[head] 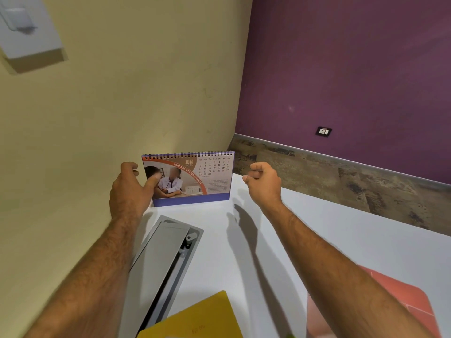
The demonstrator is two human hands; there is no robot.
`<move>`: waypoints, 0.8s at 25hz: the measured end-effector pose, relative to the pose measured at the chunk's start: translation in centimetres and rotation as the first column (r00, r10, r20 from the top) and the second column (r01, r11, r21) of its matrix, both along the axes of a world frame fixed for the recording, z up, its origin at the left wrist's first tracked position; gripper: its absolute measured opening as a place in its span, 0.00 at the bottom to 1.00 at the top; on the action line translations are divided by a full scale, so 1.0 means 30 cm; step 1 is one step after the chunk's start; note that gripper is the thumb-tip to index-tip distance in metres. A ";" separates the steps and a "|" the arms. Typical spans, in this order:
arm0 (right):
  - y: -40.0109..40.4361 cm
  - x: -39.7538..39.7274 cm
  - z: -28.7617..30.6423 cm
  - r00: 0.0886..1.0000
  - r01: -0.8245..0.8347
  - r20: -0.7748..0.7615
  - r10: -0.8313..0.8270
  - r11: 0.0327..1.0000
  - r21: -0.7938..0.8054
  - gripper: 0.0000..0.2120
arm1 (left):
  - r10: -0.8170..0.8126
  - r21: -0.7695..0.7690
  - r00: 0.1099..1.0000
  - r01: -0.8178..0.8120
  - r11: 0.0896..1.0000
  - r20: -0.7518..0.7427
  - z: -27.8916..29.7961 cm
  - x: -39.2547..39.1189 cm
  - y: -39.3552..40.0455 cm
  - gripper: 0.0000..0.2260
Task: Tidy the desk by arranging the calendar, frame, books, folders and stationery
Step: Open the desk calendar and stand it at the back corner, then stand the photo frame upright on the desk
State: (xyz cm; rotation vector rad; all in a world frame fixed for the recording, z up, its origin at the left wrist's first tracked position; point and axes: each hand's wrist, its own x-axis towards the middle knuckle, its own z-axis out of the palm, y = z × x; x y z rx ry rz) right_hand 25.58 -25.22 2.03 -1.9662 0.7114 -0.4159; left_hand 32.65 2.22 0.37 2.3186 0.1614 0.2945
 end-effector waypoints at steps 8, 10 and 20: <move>-0.032 -0.369 0.109 0.999 -0.029 0.029 0.040 0.955 -0.295 0.19 | -0.295 0.148 0.937 0.270 0.951 0.185 0.161 -0.266 -0.178 0.18; -0.060 -0.481 0.134 0.999 -0.037 -0.002 0.039 0.912 -0.408 0.23 | -0.359 0.160 0.917 0.333 0.929 0.176 0.195 -0.365 -0.269 0.22; -0.338 -1.155 0.146 0.972 0.147 -0.098 -0.213 0.878 -0.455 0.28 | -0.674 -0.070 0.737 0.676 0.733 0.057 0.227 -1.005 -0.770 0.29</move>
